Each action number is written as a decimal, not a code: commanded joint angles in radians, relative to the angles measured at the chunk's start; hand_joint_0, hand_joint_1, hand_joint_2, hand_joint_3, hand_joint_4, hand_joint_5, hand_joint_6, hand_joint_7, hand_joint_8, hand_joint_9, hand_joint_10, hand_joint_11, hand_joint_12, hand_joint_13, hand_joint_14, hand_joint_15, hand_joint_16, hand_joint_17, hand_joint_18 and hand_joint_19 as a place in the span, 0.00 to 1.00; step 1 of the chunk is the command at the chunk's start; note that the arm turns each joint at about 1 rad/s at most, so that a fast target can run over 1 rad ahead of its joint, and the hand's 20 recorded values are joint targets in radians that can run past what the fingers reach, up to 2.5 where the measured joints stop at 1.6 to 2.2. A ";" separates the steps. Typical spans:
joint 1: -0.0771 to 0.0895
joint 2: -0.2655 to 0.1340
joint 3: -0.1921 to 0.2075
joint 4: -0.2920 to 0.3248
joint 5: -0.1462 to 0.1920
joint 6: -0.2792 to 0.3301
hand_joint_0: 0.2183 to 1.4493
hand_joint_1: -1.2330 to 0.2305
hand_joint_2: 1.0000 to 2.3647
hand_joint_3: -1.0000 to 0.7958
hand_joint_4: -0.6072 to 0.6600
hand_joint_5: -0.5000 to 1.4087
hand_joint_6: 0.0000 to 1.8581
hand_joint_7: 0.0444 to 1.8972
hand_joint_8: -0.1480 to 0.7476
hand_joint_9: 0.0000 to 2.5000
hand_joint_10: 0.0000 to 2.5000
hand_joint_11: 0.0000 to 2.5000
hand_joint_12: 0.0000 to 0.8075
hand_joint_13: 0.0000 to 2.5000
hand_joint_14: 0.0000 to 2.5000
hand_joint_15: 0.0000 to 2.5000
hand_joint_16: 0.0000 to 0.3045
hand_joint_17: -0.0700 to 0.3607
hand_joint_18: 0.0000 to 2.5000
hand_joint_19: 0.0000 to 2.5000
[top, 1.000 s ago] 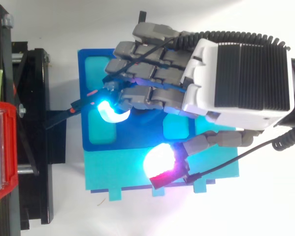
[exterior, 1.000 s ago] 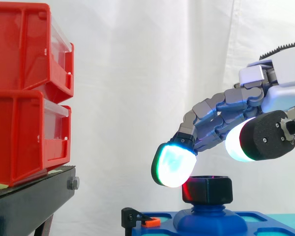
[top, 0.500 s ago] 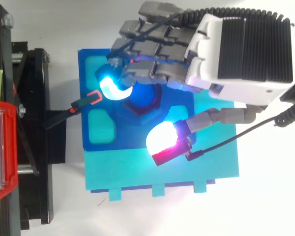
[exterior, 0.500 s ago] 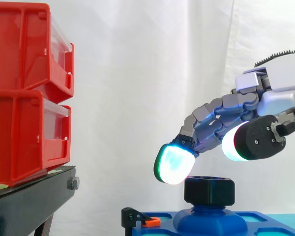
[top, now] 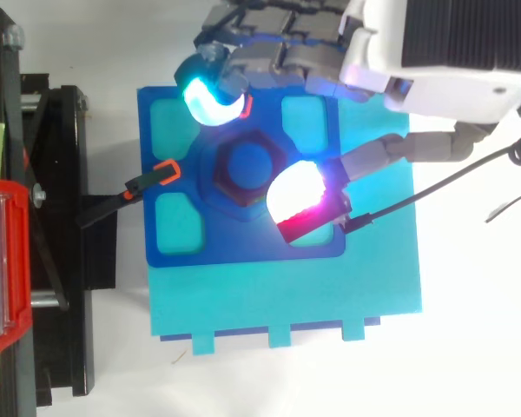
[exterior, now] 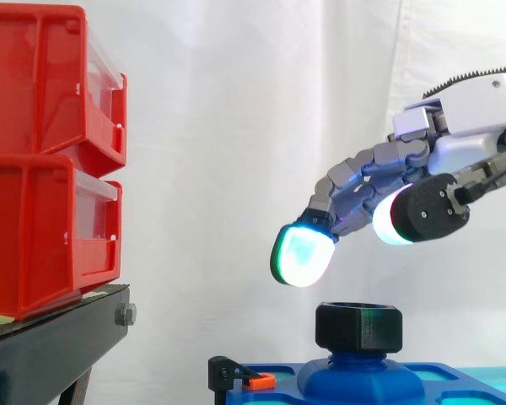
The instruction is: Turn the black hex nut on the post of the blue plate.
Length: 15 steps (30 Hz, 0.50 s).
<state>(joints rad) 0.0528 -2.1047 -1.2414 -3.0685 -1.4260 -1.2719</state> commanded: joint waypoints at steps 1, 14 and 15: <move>0.001 0.000 0.010 0.001 -0.013 -0.004 0.22 0.52 0.00 0.28 0.61 0.14 0.27 0.34 0.47 0.15 0.00 0.00 0.49 0.13 0.00 0.02 0.17 0.44 0.06 0.07; 0.058 -0.002 0.010 0.073 -0.011 -0.017 0.16 0.64 0.00 0.28 0.62 0.14 0.27 0.34 0.50 0.13 0.00 0.00 0.54 0.10 0.00 0.02 0.21 0.49 0.04 0.06; 0.067 -0.002 0.010 0.077 -0.011 -0.020 0.16 0.64 0.00 0.28 0.62 0.14 0.27 0.34 0.50 0.13 0.00 0.00 0.54 0.09 0.00 0.01 0.21 0.49 0.03 0.06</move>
<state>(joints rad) 0.1023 -2.1060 -1.2318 -3.0023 -1.4381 -1.2868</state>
